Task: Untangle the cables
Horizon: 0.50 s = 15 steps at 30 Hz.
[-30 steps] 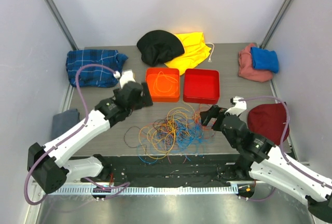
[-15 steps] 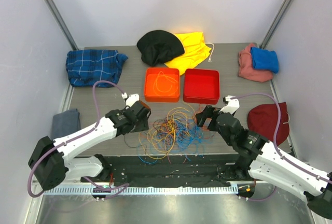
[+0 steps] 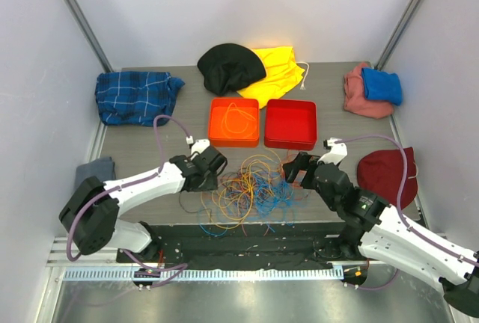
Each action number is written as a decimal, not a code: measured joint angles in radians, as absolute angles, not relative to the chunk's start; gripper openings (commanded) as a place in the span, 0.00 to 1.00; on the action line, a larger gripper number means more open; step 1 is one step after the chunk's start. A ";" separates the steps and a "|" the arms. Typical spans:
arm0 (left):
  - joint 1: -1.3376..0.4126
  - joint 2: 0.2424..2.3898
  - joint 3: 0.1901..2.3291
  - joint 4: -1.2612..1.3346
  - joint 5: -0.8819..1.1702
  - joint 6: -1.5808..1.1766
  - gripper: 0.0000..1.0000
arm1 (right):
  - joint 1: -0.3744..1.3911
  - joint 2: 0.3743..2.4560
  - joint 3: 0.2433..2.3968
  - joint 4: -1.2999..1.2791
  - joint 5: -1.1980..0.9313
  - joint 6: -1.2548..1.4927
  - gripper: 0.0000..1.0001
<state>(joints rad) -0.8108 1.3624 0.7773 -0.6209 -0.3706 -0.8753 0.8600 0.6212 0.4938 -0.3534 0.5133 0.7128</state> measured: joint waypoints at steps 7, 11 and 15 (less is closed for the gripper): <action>-0.811 1.390 0.809 -0.616 -0.393 -0.849 0.24 | 0.860 0.622 0.494 -0.356 0.514 0.713 0.99; -0.811 1.391 0.827 -0.617 -0.400 -0.831 0.00 | 0.860 0.622 0.493 -0.360 0.514 0.713 0.99; -0.813 1.364 0.832 -0.634 -0.400 -0.833 0.03 | 0.860 0.622 0.493 -0.360 0.514 0.713 0.99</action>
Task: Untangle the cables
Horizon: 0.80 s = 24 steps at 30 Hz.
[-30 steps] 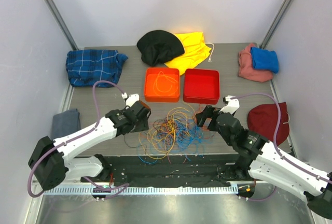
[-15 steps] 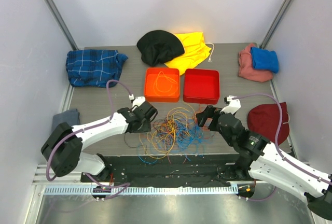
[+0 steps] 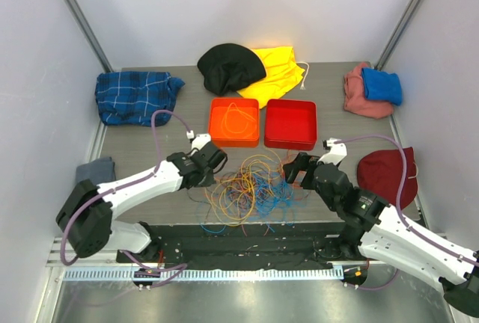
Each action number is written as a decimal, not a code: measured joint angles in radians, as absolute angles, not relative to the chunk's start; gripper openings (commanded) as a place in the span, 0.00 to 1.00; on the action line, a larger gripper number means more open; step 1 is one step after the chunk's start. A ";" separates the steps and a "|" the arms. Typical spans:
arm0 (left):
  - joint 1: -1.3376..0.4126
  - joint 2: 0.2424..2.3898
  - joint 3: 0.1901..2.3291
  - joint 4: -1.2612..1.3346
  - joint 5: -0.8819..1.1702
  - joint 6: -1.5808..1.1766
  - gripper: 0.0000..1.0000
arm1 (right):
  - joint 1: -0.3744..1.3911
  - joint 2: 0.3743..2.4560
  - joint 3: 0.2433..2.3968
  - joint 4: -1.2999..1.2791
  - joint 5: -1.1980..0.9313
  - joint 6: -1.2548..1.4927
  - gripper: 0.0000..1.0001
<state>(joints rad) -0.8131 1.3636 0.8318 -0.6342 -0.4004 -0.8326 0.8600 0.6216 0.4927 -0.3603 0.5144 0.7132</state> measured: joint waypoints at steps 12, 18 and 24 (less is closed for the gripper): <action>-0.826 1.170 0.878 -0.737 -0.444 -0.839 0.41 | 0.860 0.672 0.486 -0.333 0.506 0.713 0.99; -0.826 1.174 0.879 -0.738 -0.446 -0.839 0.40 | 0.860 0.670 0.486 -0.329 0.503 0.713 0.99; -0.826 1.223 0.893 -0.738 -0.442 -0.833 0.43 | 0.860 0.656 0.486 -0.330 0.503 0.713 0.99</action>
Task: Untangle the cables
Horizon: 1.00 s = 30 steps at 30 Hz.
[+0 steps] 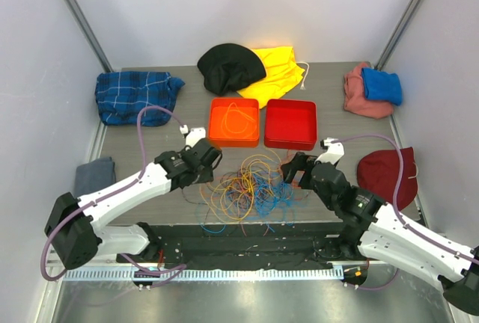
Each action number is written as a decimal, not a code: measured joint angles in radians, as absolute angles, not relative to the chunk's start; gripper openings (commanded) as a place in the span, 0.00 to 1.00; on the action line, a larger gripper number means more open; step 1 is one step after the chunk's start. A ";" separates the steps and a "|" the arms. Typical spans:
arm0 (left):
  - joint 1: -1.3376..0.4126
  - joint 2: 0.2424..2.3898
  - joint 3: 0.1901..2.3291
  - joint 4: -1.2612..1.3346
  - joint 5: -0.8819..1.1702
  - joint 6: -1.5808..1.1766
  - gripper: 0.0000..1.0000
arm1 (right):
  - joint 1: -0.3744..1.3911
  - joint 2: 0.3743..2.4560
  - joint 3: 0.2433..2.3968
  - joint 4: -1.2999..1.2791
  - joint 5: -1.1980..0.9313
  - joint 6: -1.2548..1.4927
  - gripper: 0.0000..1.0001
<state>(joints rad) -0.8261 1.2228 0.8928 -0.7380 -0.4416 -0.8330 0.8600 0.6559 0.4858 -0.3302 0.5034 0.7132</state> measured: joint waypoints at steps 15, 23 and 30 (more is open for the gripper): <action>-0.832 1.064 0.711 -0.705 -0.343 -0.961 0.44 | 0.860 0.675 0.471 -0.321 0.498 0.714 0.99; -0.833 1.140 0.604 -0.601 -0.284 -1.003 0.17 | 0.860 0.673 0.466 -0.321 0.495 0.714 0.99; -0.850 1.084 0.638 -0.648 -0.324 -1.010 0.00 | 0.860 0.669 0.466 -0.323 0.496 0.714 0.99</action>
<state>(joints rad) -0.8501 1.0840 0.6380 -0.6476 -0.3237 -1.0096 0.8600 0.6685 0.4660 -0.3225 0.4961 0.7139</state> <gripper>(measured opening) 0.015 0.991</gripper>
